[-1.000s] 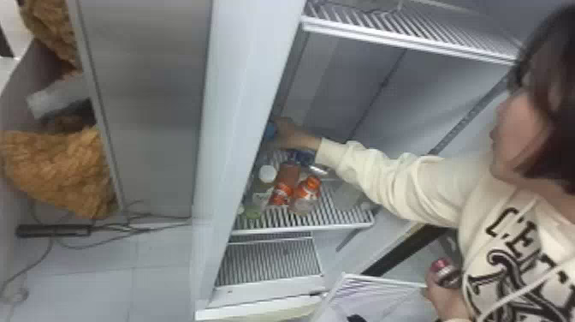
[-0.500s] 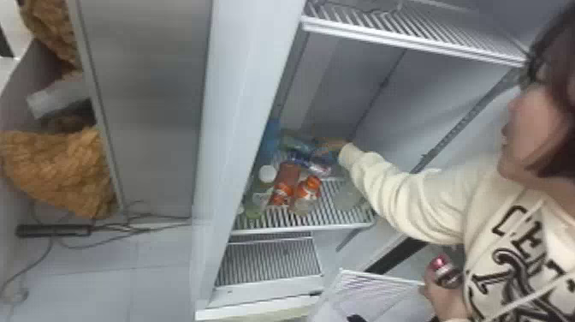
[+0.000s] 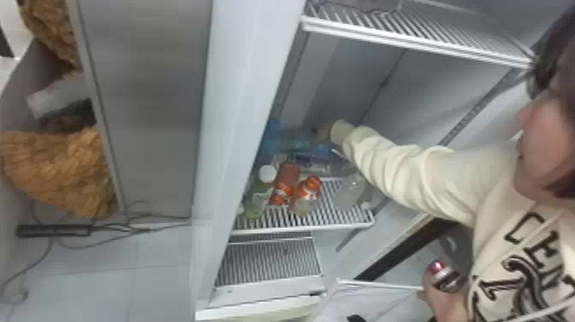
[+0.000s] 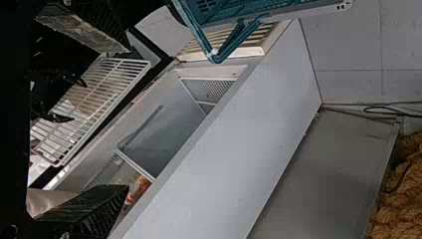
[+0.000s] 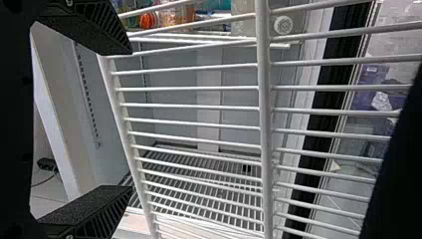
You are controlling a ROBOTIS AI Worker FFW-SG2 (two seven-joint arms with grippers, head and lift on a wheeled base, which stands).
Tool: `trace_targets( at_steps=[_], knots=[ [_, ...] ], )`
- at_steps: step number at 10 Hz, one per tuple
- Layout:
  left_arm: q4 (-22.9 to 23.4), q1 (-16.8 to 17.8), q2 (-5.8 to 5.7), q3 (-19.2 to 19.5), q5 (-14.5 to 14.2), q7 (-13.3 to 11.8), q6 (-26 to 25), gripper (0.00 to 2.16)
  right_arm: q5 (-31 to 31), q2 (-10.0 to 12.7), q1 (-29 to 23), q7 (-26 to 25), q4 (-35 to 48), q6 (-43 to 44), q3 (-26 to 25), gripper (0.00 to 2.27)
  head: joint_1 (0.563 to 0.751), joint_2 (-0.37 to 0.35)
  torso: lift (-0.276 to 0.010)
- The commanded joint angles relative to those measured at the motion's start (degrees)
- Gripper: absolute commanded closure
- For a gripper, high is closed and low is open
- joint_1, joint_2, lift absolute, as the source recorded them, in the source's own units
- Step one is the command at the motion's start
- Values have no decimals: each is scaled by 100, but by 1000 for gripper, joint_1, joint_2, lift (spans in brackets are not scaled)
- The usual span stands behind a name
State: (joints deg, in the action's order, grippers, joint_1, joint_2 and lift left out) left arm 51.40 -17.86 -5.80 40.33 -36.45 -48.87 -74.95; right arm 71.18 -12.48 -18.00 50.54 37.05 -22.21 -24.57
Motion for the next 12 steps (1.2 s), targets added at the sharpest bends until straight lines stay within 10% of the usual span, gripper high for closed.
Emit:
trace_targets(
  at_steps=[1, 12],
  knots=[
    [0, 0, 0, 0, 0, 0, 0, -1, 0, 0, 0, 0, 0, 0, 0, -1, 695, -350, 0],
    [0, 0, 0, 0, 0, 0, 0, -1, 0, 0, 0, 0, 0, 0, 0, -1, 695, -350, 0]
  ],
)
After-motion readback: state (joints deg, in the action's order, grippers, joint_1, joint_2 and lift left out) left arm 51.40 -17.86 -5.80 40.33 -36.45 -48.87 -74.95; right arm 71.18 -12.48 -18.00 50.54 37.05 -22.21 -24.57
